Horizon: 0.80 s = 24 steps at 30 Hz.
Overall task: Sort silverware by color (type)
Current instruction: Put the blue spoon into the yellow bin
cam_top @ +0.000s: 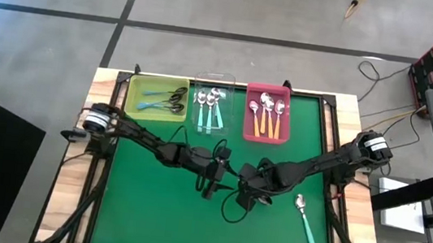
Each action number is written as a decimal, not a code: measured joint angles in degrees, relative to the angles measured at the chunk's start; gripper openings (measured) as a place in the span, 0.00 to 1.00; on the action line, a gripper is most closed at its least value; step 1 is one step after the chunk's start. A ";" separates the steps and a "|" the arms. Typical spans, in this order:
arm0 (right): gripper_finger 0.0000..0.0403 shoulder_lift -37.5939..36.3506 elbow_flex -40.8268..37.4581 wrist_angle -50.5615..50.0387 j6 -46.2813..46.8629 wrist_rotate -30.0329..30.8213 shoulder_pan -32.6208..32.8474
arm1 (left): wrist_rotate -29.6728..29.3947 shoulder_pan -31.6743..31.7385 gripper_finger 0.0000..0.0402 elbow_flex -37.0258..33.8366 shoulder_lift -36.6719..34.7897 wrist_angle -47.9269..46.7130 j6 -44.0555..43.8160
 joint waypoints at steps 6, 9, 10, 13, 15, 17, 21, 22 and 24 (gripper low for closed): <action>0.03 -0.04 -0.08 -0.31 -0.47 -0.65 0.00 | -1.40 0.30 0.51 1.42 2.41 0.00 1.71; 0.03 -0.04 -0.13 -0.30 -1.81 -1.47 -0.04 | -2.53 0.48 0.51 2.28 3.66 0.24 2.70; 0.03 -0.04 -0.13 -0.22 -2.50 -1.86 -0.04 | -2.56 0.48 0.51 2.52 4.12 0.22 3.08; 0.03 -0.04 -0.13 0.01 -3.38 -4.21 0.00 | -2.58 0.48 0.51 3.61 5.66 -0.05 3.22; 0.03 -0.04 -0.13 -0.04 -2.36 -5.39 -0.12 | -2.58 0.46 0.51 3.90 6.17 -0.33 3.66; 0.03 -0.04 -0.13 0.34 -0.15 -6.66 -0.55 | -2.56 0.45 0.51 4.41 6.48 0.19 4.25; 0.03 -0.04 -0.11 0.52 4.03 -8.39 -1.35 | -2.58 0.44 0.48 4.45 6.85 0.08 5.26; 0.03 -0.04 -0.11 0.52 4.41 -8.79 -1.57 | -2.58 0.46 0.47 4.45 6.85 -0.04 5.56; 0.03 -0.04 -0.11 0.52 4.79 -10.36 -1.92 | -2.56 0.31 0.43 4.45 6.85 0.15 6.06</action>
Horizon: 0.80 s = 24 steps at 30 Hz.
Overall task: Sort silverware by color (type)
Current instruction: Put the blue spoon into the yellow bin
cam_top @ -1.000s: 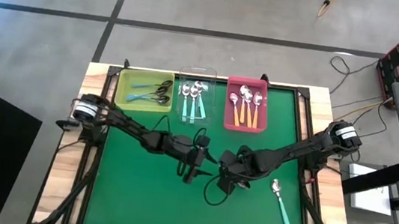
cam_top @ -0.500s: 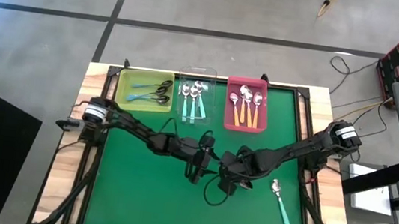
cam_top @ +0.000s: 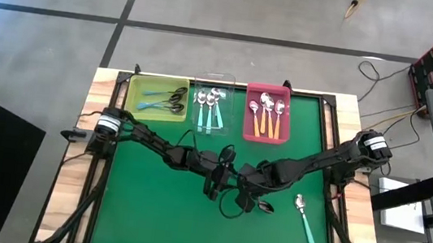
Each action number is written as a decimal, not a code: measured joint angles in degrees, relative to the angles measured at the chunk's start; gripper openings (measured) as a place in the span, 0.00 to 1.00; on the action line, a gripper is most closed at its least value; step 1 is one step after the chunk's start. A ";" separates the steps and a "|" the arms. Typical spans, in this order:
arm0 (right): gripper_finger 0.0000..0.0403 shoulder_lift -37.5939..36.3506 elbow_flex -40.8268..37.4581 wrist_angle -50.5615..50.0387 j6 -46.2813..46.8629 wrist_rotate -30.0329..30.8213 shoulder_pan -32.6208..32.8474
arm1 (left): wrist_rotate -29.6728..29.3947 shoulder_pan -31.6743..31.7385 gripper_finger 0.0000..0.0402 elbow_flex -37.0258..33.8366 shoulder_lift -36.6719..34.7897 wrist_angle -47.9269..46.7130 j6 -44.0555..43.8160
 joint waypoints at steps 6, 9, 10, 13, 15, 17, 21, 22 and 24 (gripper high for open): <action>0.03 0.00 0.00 0.72 -0.02 -3.09 -1.39 | 0.02 -0.11 0.28 -0.02 0.00 -1.07 0.56; 0.03 0.00 0.00 1.61 -0.48 -4.01 -1.84 | 0.19 -0.16 0.21 -0.11 0.00 -1.70 0.75; 0.03 0.00 0.00 1.61 -0.54 -4.42 -2.02 | 0.22 -0.16 0.19 -0.11 0.00 -1.94 0.77; 0.03 0.00 0.00 1.62 -0.50 -5.16 -2.39 | 0.22 -0.16 0.13 -0.11 0.00 -2.45 0.83; 0.03 0.00 0.00 1.66 -0.16 -5.73 -2.71 | 0.26 -0.16 0.11 -0.11 0.00 -2.54 0.81; 0.03 0.00 0.00 1.84 0.56 -6.36 -3.07 | 0.26 -0.16 0.11 -0.11 0.00 -2.58 0.78; 0.03 0.00 0.00 2.55 2.18 -6.92 -3.74 | 0.19 -0.18 0.14 -0.11 0.00 -2.60 0.53; 0.03 0.00 0.00 2.75 2.42 -7.19 -3.91 | 0.17 -0.16 0.16 -0.11 0.00 -2.62 0.51; 0.03 0.00 0.00 2.98 3.01 -7.94 -4.12 | 0.15 -0.18 0.20 -0.13 0.00 -2.67 0.49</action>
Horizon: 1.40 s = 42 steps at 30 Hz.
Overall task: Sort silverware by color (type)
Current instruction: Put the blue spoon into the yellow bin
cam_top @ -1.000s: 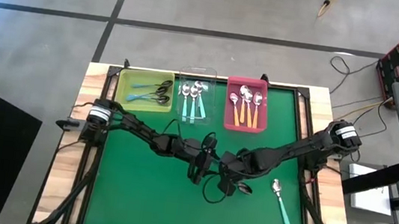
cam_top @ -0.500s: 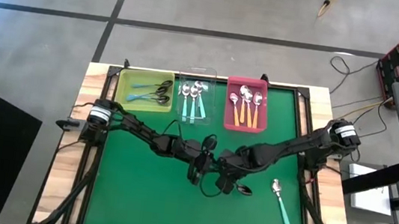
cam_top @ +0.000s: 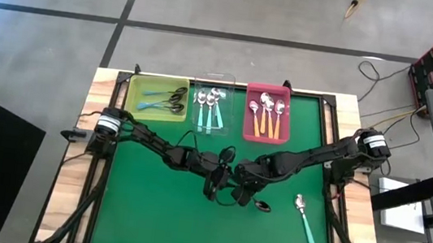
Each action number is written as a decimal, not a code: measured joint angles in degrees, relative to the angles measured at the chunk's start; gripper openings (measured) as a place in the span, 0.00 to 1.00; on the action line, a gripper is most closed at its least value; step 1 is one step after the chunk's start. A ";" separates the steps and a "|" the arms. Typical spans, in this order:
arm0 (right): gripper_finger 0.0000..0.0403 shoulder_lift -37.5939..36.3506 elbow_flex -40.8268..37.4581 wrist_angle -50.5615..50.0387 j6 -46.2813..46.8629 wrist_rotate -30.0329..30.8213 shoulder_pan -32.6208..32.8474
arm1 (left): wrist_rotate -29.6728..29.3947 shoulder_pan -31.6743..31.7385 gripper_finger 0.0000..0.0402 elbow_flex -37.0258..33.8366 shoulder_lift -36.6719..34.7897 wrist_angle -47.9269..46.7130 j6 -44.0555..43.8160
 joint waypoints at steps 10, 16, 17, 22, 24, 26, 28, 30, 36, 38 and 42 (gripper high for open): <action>0.03 -0.04 0.00 0.46 2.43 -2.65 -0.55 | -0.13 0.00 0.27 0.00 0.00 -0.04 0.63; 0.03 -0.04 0.00 1.37 2.47 -2.97 -0.55 | 0.07 -0.15 0.05 -0.13 0.00 -0.48 0.67; 0.03 -0.06 0.00 1.45 2.46 -2.92 -0.59 | 0.14 -0.20 0.02 -0.13 0.00 -0.49 0.66; 0.03 -0.07 0.00 1.55 2.34 -2.79 -0.60 | -0.41 -0.90 0.01 -0.13 0.00 -0.66 0.66; 0.03 -0.07 0.00 1.52 2.22 -2.75 -0.58 | -2.53 -1.53 0.00 -0.18 -0.01 -0.59 0.68; 0.05 -0.07 0.00 1.52 1.97 -2.53 -0.60 | -5.85 -2.40 0.00 -0.44 -0.13 -0.53 1.22; 0.09 -0.07 0.00 1.62 1.78 -2.28 -0.61 | -8.66 -3.29 0.00 -0.77 -0.37 -0.38 1.99; 0.14 -0.07 0.02 1.96 1.50 -1.93 -0.64 | -10.23 -3.92 0.00 -1.01 -0.52 -0.37 2.05; 0.30 -0.17 0.02 1.76 -0.49 -1.10 -1.40 | -16.28 -4.93 0.00 -1.13 -0.78 -4.97 -0.23; 0.34 -0.31 0.22 1.30 -1.17 -1.08 -1.87 | -18.72 -5.20 0.00 -1.21 -1.33 -8.20 -0.46; 0.42 -0.51 1.43 0.98 -3.37 -0.95 -2.74 | -22.27 -5.67 0.00 -1.70 -3.47 -12.65 -0.55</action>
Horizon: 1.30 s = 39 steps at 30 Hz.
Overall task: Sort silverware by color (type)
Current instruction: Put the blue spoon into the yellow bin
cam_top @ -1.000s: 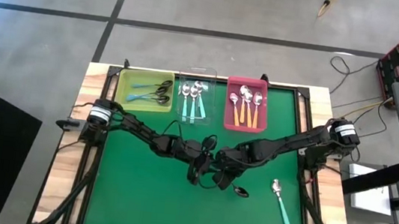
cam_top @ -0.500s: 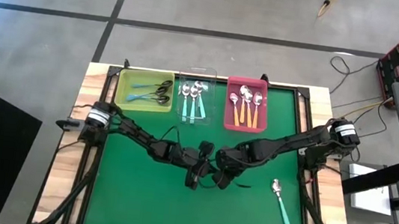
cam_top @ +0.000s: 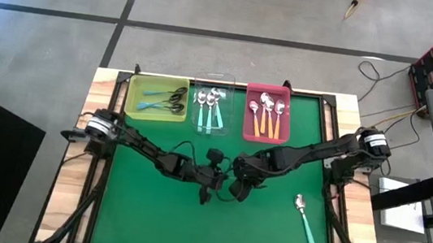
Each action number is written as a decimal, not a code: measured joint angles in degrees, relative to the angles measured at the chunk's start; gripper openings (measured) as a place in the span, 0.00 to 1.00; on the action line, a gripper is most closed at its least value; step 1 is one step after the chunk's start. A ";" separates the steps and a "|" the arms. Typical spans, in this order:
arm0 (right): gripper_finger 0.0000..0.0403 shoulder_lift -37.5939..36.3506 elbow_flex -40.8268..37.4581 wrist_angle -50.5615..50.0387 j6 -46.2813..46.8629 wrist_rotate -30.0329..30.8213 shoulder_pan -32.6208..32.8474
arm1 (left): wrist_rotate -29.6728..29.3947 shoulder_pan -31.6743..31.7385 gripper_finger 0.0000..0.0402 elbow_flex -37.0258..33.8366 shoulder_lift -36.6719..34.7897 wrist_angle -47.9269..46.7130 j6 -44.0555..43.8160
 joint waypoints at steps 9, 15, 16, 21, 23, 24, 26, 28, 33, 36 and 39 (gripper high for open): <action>0.46 -4.16 7.08 -7.65 -10.19 10.81 -0.13 | -6.66 -1.08 0.00 -6.26 -8.68 -6.74 -0.63; 0.45 -9.73 8.23 -9.35 -20.34 23.49 3.46 | -7.79 -2.31 0.00 -14.42 -20.35 -6.65 -2.41; 0.45 -10.71 7.95 -9.15 -22.63 24.95 4.41 | -8.35 -2.73 0.00 -15.73 -22.64 -6.84 -2.49; 0.45 -14.28 5.15 -7.40 -30.16 33.96 10.47 | -9.88 -4.98 0.00 -21.52 -32.93 -7.02 -2.85; 0.45 -15.70 3.63 -4.74 -32.05 35.63 12.63 | -9.88 -5.71 0.00 -23.33 -36.41 -7.41 -4.01; 0.45 -16.45 2.85 -2.67 -32.65 35.86 13.50 | -9.86 -6.07 0.00 -24.00 -37.90 -7.59 -4.72; 0.45 -17.59 1.13 2.01 -34.40 35.97 14.99 | -9.90 -7.03 0.00 -25.00 -40.52 -7.33 -5.79; 0.45 -18.08 -0.72 7.18 -36.82 35.96 16.10 | -9.91 -8.29 0.00 -25.41 -42.11 -5.82 -6.15; 0.45 -17.95 -5.02 19.76 -42.68 37.30 16.35 | -9.80 -11.03 0.00 -24.46 -42.86 -4.51 -5.61; 0.45 -17.60 -6.49 25.43 -47.05 37.44 16.31 | -9.86 -11.70 0.00 -23.40 -41.99 -4.19 -5.35; 0.45 -17.58 -7.79 31.06 -50.39 36.43 16.35 | -9.84 -11.73 0.00 -22.36 -41.02 -4.55 -5.50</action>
